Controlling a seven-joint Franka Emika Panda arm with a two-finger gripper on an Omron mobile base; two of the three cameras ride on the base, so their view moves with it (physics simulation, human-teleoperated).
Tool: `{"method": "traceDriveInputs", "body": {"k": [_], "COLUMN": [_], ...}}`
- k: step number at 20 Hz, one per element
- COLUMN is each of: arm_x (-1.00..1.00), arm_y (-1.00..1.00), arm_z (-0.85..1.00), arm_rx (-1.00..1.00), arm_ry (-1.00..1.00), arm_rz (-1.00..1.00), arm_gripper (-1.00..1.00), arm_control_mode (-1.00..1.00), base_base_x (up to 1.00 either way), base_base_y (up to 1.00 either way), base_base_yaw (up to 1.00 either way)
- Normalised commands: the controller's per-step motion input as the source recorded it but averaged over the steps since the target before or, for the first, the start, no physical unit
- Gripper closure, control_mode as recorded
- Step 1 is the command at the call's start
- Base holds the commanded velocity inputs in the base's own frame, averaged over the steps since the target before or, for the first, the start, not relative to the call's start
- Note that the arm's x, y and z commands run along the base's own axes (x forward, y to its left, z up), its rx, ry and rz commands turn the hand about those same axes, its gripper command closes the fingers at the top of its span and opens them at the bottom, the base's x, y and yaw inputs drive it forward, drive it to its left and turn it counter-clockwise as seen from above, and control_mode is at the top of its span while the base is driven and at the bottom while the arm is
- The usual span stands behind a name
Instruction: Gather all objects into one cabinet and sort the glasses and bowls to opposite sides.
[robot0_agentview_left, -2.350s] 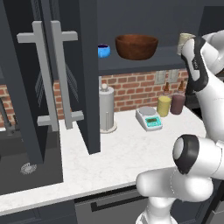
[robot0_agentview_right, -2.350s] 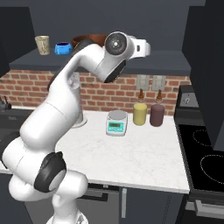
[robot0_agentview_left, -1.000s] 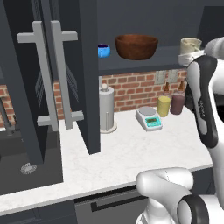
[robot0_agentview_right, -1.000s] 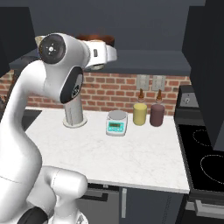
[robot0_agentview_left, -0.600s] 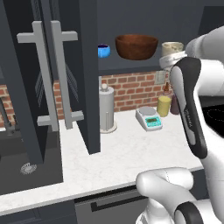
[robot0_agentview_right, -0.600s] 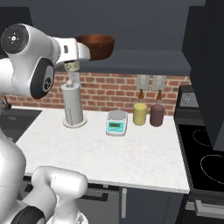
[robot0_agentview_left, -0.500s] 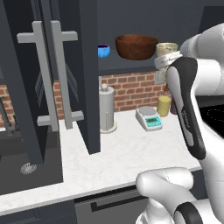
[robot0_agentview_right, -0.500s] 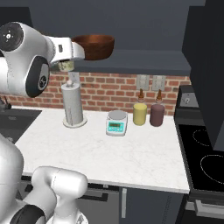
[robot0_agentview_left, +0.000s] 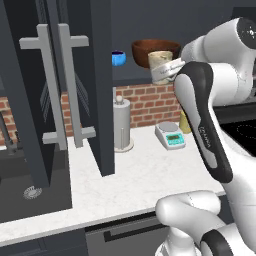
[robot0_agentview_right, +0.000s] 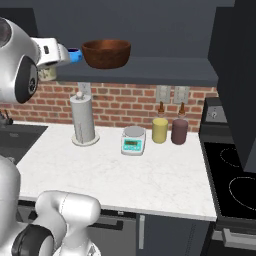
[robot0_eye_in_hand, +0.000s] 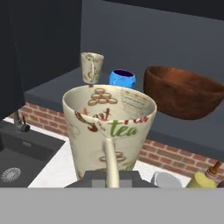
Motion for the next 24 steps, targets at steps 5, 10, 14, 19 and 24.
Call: {"method": "traceDriveInputs", "body": {"k": [5,10,14,19,24], "arm_x": [0.14,0.33,0.53,0.56,0.5], "arm_y": [0.54,0.33,0.38,0.29,0.25], "arm_z": [0.0,0.0,0.0,0.0,0.0], "arm_rx": [0.0,0.0,0.0,0.0,0.0], "arm_ry": [0.02,0.0,0.0,0.03,0.07], "arm_rz": [0.1,0.01,0.0,0.0,0.0], "arm_gripper": [1.0,1.0,1.0,1.0,1.0], "arm_control_mode": [-1.0,-1.0,-1.0,-1.0,-1.0], "base_base_x": [0.0,0.0,0.0,0.0,0.0], "base_base_y": [0.0,0.0,0.0,0.0,0.0], "base_base_yaw": [0.0,0.0,0.0,0.0,0.0]}}
